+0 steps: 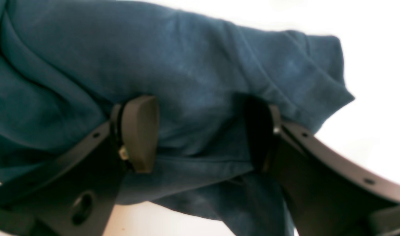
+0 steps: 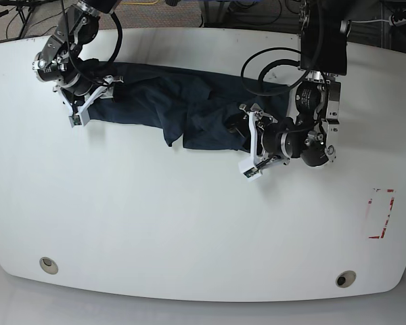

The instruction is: Layout the t-shirt on the table in an organized manner, then fold the t-shirt properly

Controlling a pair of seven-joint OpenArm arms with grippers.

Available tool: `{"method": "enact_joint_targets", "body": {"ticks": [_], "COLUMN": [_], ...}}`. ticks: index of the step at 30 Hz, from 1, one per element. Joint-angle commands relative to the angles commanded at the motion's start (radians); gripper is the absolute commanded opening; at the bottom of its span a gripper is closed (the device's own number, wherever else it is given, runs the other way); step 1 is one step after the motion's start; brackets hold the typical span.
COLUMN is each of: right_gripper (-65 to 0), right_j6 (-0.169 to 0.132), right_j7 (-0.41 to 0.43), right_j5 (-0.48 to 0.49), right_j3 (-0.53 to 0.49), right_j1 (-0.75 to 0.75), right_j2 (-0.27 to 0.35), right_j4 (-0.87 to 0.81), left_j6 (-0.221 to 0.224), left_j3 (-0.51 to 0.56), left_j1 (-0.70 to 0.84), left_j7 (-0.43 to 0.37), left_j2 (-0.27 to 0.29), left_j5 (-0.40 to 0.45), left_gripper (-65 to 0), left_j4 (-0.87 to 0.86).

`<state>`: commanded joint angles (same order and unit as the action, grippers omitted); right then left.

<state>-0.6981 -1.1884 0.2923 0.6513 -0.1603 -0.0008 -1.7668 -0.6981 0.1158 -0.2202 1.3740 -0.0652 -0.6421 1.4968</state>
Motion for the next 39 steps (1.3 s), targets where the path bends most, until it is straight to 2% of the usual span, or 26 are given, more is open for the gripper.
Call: {"method": "enact_joint_targets", "body": {"ticks": [6,9,26,31,35,39], "right_gripper": [-25.0,-25.0,-25.0,-25.0,-25.0,-25.0], "right_j6": [0.0,0.0,0.0,0.0,0.0,0.0], "right_j7": [0.0,0.0,0.0,0.0,0.0,0.0], "right_j5": [-0.002,-0.002,-0.002,-0.003,-0.003,-0.003], "right_j3": [0.0,0.0,0.0,0.0,0.0,0.0], "right_j1": [0.0,0.002,0.003,0.003,0.005,0.009], "right_j2": [0.0,0.0,0.0,0.0,0.0,0.0], "right_j4": [0.0,0.0,0.0,0.0,0.0,0.0], "left_j6": [0.0,0.0,0.0,0.0,0.0,0.0], "left_j3": [0.003,0.002,0.017,0.138,0.255,0.347], "left_j1": [0.0,0.002,0.069,0.092,0.115,0.123], "left_j7": [-0.003,-0.003,0.022,0.022,0.022,0.022], "left_j2": [0.0,0.0,0.0,-0.011,-0.051,-0.061], "left_j5": [0.0,0.0,0.0,0.0,0.0,0.0], "left_gripper": [-55.1,-57.4,-57.5,-57.4,-56.9,-56.9], "left_j4": [0.002,0.008,0.249,0.287,0.292,0.292]}}
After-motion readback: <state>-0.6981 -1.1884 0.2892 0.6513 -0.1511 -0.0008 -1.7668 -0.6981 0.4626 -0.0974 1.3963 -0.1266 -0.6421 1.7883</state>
